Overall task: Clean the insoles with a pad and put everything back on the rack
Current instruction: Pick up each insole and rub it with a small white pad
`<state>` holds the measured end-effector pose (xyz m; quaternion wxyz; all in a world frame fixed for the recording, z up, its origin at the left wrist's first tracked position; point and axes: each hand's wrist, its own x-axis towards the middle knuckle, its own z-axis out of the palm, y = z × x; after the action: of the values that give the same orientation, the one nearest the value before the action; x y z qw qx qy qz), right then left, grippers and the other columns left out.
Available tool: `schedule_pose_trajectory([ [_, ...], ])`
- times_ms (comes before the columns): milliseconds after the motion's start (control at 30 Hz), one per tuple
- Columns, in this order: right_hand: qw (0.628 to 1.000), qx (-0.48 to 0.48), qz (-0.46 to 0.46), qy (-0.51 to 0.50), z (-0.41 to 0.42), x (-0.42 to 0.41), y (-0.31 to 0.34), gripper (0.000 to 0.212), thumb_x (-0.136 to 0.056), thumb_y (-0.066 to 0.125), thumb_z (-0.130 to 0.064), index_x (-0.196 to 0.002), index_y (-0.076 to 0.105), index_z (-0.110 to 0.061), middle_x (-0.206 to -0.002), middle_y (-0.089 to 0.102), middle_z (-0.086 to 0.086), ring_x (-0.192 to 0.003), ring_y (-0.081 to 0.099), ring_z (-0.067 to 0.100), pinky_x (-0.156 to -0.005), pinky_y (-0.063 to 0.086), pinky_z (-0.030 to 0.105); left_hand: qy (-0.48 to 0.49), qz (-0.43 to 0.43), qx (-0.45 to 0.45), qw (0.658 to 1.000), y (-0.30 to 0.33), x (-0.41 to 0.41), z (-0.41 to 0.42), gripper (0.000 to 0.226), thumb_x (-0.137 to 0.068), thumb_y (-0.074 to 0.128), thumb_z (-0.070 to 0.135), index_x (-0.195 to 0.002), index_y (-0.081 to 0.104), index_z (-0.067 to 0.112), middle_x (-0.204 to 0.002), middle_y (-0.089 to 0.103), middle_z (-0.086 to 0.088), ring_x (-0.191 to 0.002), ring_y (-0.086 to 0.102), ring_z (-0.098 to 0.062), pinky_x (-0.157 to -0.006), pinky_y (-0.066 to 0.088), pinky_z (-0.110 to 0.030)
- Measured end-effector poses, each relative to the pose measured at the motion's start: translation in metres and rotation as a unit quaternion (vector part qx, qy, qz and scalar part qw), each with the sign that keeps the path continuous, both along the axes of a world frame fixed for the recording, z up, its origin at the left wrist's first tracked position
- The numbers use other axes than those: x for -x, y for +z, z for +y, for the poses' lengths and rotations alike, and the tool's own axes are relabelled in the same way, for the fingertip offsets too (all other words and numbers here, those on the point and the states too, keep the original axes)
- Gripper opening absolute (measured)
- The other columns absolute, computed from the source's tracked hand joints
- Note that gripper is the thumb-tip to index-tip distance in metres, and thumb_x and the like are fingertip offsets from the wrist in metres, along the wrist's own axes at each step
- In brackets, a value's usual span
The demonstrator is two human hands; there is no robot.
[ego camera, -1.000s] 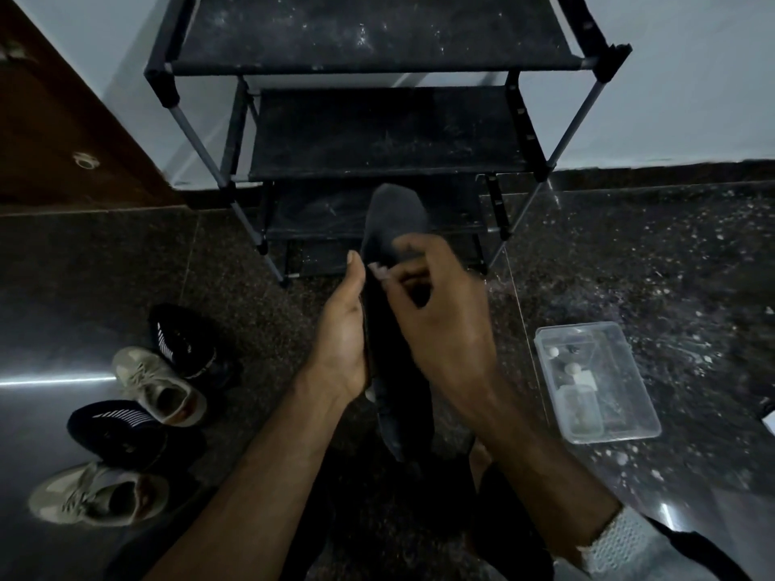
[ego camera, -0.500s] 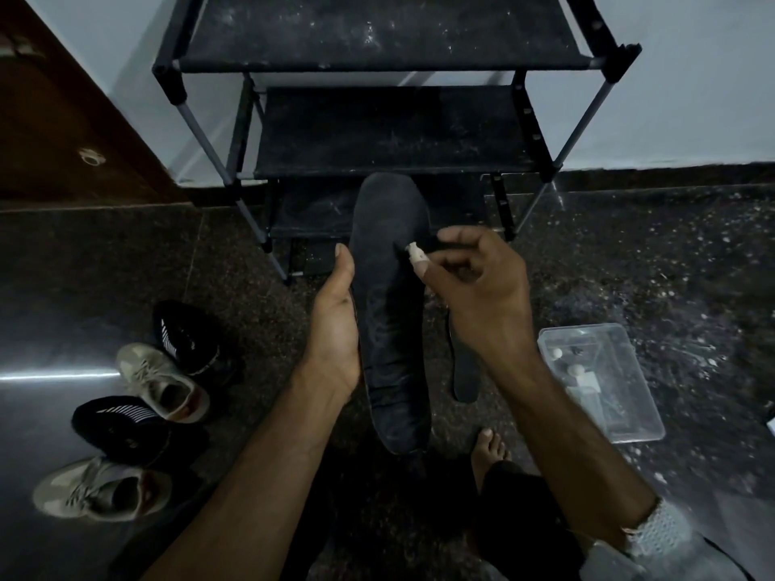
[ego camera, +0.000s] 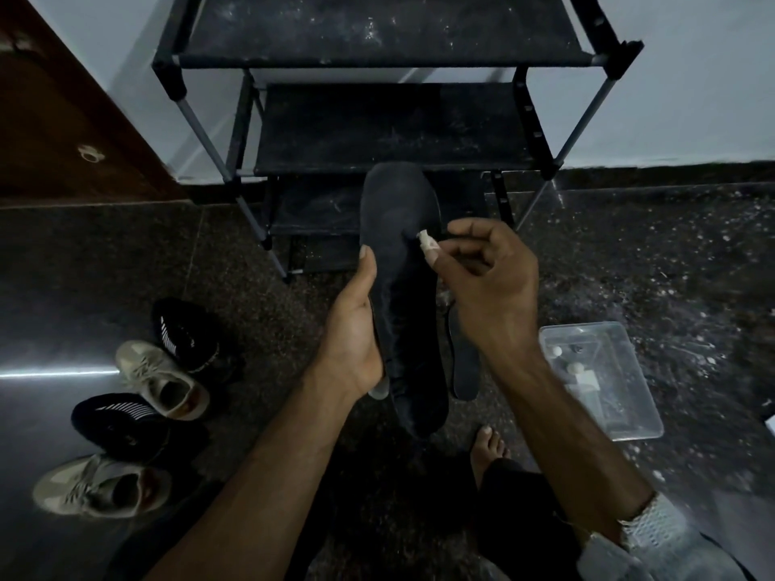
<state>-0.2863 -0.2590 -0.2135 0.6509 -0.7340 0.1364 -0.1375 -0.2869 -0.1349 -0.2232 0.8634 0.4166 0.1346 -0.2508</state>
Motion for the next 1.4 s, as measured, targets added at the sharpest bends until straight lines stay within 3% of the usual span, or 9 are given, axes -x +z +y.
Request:
schedule_pose_trajectory([
  [133,0.996,0.090,0.002,0.014,0.003,0.004,-0.001,0.023,-0.085,0.073,-0.016,-0.106,0.062,-0.020,-0.087,0.069,-0.009,-0.084,0.066,0.002,-0.072,0.052,0.016,0.015,-0.003,-0.003,1.000,0.001,-0.001,0.002,0.051,-0.101,0.028,0.048,-0.111,0.066,0.016,-0.097,0.074,-0.003,-0.090,0.071,-0.016,-0.078,0.058,-0.029],
  [267,0.969,0.243,-0.006,0.045,0.017,0.012,-0.002,0.023,-0.088,0.070,-0.020,-0.108,0.062,-0.026,-0.096,0.068,-0.009,-0.091,0.063,0.005,-0.074,0.056,0.031,0.026,0.007,0.021,0.999,0.002,-0.003,0.003,0.061,-0.101,0.027,0.050,-0.095,0.077,0.015,-0.097,0.074,-0.007,-0.093,0.071,-0.021,-0.080,0.059,-0.032],
  [433,0.965,0.227,-0.016,0.130,0.045,0.025,0.001,0.022,-0.088,0.068,-0.017,-0.108,0.062,-0.023,-0.095,0.068,-0.007,-0.090,0.062,0.011,-0.076,0.056,0.036,0.063,0.007,0.031,0.997,0.004,-0.008,0.012,0.069,-0.100,0.031,0.052,-0.072,0.079,0.010,-0.078,0.073,-0.009,-0.072,0.072,-0.019,-0.066,0.060,-0.027],
  [600,0.961,0.267,-0.019,0.076,0.020,0.011,-0.001,0.022,-0.090,0.068,-0.018,-0.109,0.059,-0.024,-0.096,0.067,-0.009,-0.089,0.062,0.012,-0.074,0.055,0.038,0.031,0.012,0.041,0.999,0.004,-0.005,0.008,0.065,-0.100,0.028,0.052,-0.087,0.080,0.016,-0.097,0.074,-0.008,-0.090,0.072,-0.021,-0.077,0.059,-0.033],
  [700,0.963,0.265,-0.004,0.042,0.008,0.007,0.000,0.023,-0.089,0.067,-0.015,-0.109,0.059,-0.023,-0.098,0.067,-0.009,-0.090,0.062,0.010,-0.076,0.056,0.038,0.022,0.011,0.040,0.999,0.002,-0.004,0.005,0.062,-0.101,0.027,0.051,-0.090,0.080,0.018,-0.097,0.074,-0.006,-0.090,0.071,-0.020,-0.080,0.057,-0.033],
  [800,0.966,0.245,-0.006,0.087,0.024,0.016,0.003,0.022,-0.089,0.068,-0.019,-0.108,0.059,-0.024,-0.094,0.067,-0.009,-0.087,0.063,0.009,-0.074,0.056,0.038,0.030,0.010,0.027,0.999,0.003,-0.005,0.006,0.064,-0.100,0.029,0.051,-0.087,0.080,0.015,-0.099,0.074,-0.009,-0.092,0.071,-0.022,-0.082,0.058,-0.034],
  [967,0.959,0.232,-0.036,0.159,0.046,0.025,0.007,0.024,-0.088,0.069,-0.016,-0.109,0.059,-0.023,-0.092,0.068,-0.010,-0.087,0.063,0.008,-0.075,0.056,0.035,0.060,0.004,-0.013,0.998,0.000,-0.008,0.013,0.065,-0.099,0.033,0.052,-0.074,0.079,0.015,-0.082,0.074,-0.005,-0.080,0.072,-0.016,-0.073,0.059,-0.026],
  [1167,0.966,0.250,-0.008,0.068,0.013,0.009,0.002,0.023,-0.090,0.066,-0.017,-0.110,0.057,-0.023,-0.094,0.067,-0.010,-0.087,0.062,0.011,-0.073,0.055,0.039,0.002,0.015,0.008,1.000,0.001,-0.001,0.001,0.061,-0.100,0.027,0.052,-0.092,0.079,0.020,-0.105,0.073,-0.007,-0.100,0.069,-0.021,-0.089,0.055,-0.035],
  [1400,0.958,0.241,-0.043,0.147,0.042,0.024,0.009,0.022,-0.090,0.066,-0.017,-0.110,0.059,-0.021,-0.091,0.069,-0.008,-0.086,0.064,0.010,-0.074,0.056,0.037,0.031,0.015,-0.001,0.999,-0.001,-0.006,0.007,0.067,-0.099,0.031,0.053,-0.072,0.079,0.015,-0.082,0.073,-0.005,-0.084,0.071,-0.018,-0.077,0.057,-0.030],
])
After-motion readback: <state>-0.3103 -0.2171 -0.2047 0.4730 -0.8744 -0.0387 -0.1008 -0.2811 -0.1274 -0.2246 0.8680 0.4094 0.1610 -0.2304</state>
